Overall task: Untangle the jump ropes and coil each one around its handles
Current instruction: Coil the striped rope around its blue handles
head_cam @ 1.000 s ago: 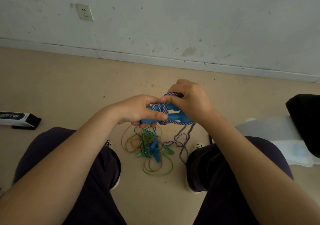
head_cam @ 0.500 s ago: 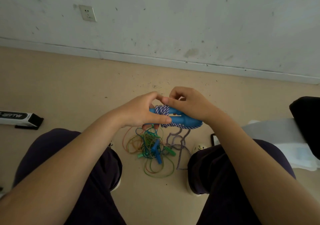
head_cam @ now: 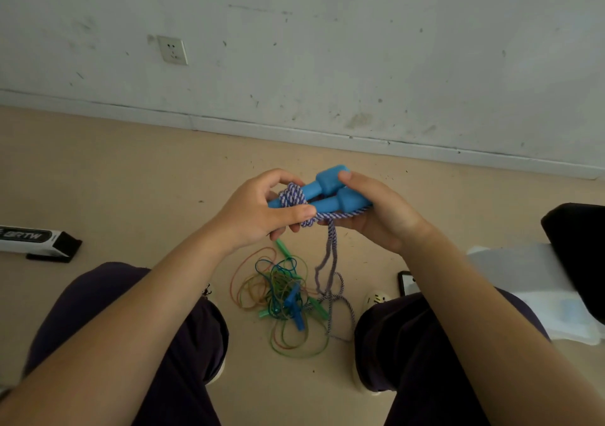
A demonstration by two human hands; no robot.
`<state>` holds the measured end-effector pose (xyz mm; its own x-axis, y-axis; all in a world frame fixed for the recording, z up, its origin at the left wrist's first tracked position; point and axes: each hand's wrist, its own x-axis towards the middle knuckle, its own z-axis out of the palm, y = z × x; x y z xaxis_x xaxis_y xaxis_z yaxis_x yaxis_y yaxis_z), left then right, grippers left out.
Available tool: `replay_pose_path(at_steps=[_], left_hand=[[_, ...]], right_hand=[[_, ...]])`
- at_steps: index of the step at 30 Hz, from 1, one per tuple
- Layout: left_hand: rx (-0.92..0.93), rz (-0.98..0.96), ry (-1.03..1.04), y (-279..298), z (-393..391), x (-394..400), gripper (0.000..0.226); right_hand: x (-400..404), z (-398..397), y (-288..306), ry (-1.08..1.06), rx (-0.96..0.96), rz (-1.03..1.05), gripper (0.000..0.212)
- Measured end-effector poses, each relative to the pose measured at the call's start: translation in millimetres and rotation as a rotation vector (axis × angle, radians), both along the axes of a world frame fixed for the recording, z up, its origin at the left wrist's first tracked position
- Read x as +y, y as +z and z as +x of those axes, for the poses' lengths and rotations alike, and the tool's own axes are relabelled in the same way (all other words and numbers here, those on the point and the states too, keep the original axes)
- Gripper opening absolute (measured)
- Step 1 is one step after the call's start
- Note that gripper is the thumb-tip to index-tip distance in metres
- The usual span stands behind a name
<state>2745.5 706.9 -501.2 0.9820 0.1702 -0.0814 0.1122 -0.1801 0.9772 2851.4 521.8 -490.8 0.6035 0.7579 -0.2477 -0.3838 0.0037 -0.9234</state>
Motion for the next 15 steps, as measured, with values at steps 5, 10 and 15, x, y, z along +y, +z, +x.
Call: replay_pose_path(at_steps=[5, 10, 15], left_hand=[[-0.043, -0.154, 0.193, 2, 6, 1, 0.026], [-0.030, -0.253, 0.151, 1, 7, 3, 0.043], [0.002, -0.237, 0.132, 0, 8, 5, 0.044]], right_hand=[[12, -11, -14, 0.092, -0.119, -0.062, 0.036], [20, -16, -23, 0.103, -0.308, -0.224, 0.020], [21, -16, -23, 0.060, -0.459, -0.337, 0.024]])
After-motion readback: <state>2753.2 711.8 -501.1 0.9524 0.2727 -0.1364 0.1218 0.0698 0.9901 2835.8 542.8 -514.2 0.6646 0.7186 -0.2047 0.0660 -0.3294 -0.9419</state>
